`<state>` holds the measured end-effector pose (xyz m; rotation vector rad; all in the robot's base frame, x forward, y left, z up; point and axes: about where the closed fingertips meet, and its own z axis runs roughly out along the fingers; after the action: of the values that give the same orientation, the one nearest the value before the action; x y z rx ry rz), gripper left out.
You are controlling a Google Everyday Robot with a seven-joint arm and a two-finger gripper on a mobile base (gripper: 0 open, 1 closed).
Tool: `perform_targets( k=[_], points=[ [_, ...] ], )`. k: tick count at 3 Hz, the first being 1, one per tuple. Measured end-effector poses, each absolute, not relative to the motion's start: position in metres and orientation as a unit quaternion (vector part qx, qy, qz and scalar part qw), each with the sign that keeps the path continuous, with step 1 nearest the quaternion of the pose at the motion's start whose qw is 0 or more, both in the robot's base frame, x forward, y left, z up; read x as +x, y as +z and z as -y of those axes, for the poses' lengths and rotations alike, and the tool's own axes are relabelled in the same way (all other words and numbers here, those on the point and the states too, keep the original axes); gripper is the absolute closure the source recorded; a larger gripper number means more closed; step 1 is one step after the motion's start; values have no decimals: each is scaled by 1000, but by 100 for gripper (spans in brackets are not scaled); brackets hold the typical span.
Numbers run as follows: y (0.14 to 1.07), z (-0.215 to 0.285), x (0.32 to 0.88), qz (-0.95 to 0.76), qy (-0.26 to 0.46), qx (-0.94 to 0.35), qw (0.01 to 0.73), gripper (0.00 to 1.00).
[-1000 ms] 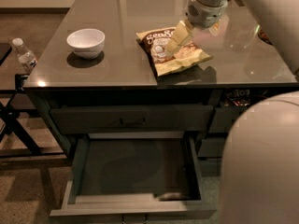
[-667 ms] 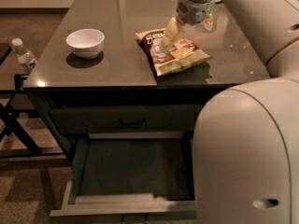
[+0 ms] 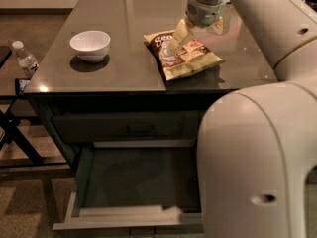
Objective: Place brown chip bag into middle drawer
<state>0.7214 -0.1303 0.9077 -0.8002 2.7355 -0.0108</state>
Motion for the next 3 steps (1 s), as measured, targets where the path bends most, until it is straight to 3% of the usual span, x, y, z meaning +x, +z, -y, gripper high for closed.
perform_targets(
  k=[3],
  points=[
    [864,107,763,-954,13,-273,124,0]
  ],
)
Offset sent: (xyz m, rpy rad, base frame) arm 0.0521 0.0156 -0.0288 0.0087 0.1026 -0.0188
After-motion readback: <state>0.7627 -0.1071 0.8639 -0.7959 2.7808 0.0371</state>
